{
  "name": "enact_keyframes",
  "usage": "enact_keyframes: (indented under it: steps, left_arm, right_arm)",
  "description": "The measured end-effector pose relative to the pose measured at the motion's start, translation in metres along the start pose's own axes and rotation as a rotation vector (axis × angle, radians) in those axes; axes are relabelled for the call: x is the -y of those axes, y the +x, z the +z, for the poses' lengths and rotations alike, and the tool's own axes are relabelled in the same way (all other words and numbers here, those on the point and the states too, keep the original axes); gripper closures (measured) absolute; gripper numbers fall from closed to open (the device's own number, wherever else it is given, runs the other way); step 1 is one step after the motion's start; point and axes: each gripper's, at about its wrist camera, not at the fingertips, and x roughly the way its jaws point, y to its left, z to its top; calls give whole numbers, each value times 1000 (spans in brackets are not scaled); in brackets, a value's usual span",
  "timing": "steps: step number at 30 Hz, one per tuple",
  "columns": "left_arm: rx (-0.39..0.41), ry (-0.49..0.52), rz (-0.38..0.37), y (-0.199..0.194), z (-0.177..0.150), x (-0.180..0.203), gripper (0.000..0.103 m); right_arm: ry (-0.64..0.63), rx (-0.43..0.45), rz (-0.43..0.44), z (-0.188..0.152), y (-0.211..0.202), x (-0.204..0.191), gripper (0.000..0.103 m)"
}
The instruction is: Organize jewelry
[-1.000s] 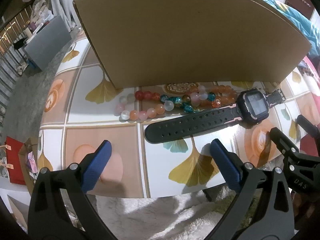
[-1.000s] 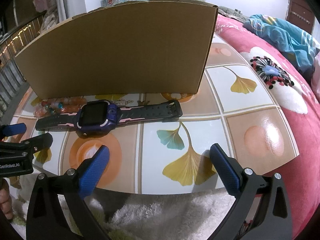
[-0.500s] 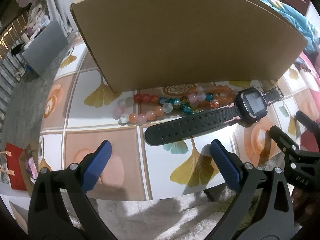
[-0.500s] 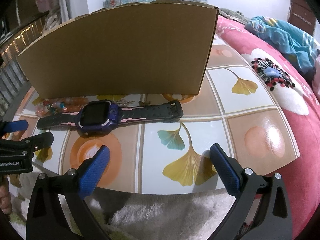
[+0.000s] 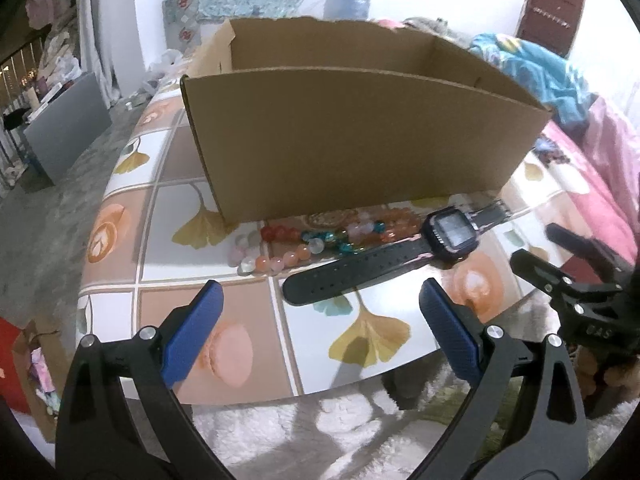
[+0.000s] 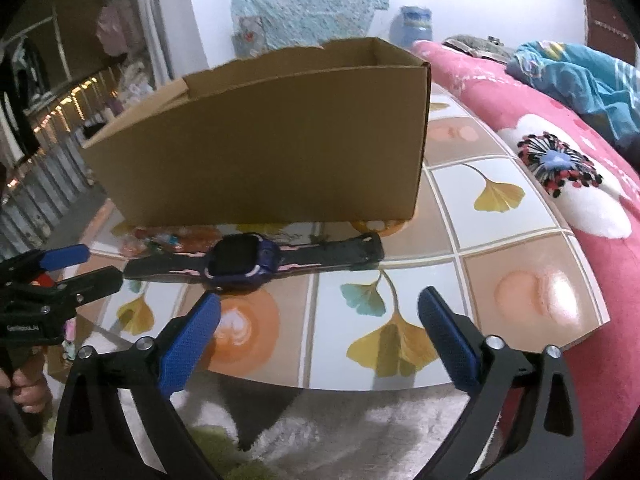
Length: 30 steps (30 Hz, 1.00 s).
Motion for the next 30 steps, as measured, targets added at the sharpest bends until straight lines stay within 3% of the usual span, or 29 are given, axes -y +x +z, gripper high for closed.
enact_keyframes:
  steps: [2, 6, 11, 17, 23, 30]
  left_arm:
    - [15, 4, -19, -4, -3, 1, 10]
    - [-5, -16, -55, 2, 0, -4, 28]
    - [-44, -73, -102, 14, 3, -19, 41]
    - [-76, -124, -125, 25, 6, -27, 41]
    - [-76, -106, -132, 32, 10, -23, 38]
    - [-74, -144, -248, 33, 9, -18, 37]
  right_arm:
    - [7, 10, 40, 2, -1, 1, 15]
    - [-28, 15, 105, 11, 3, -8, 23]
    - [-53, -13, 157, 21, 16, -23, 34]
    - [-98, -22, 212, 26, 28, -38, 43]
    - [-131, -30, 200, 25, 36, -44, 51]
    - [-141, -22, 185, 22, 35, -40, 55]
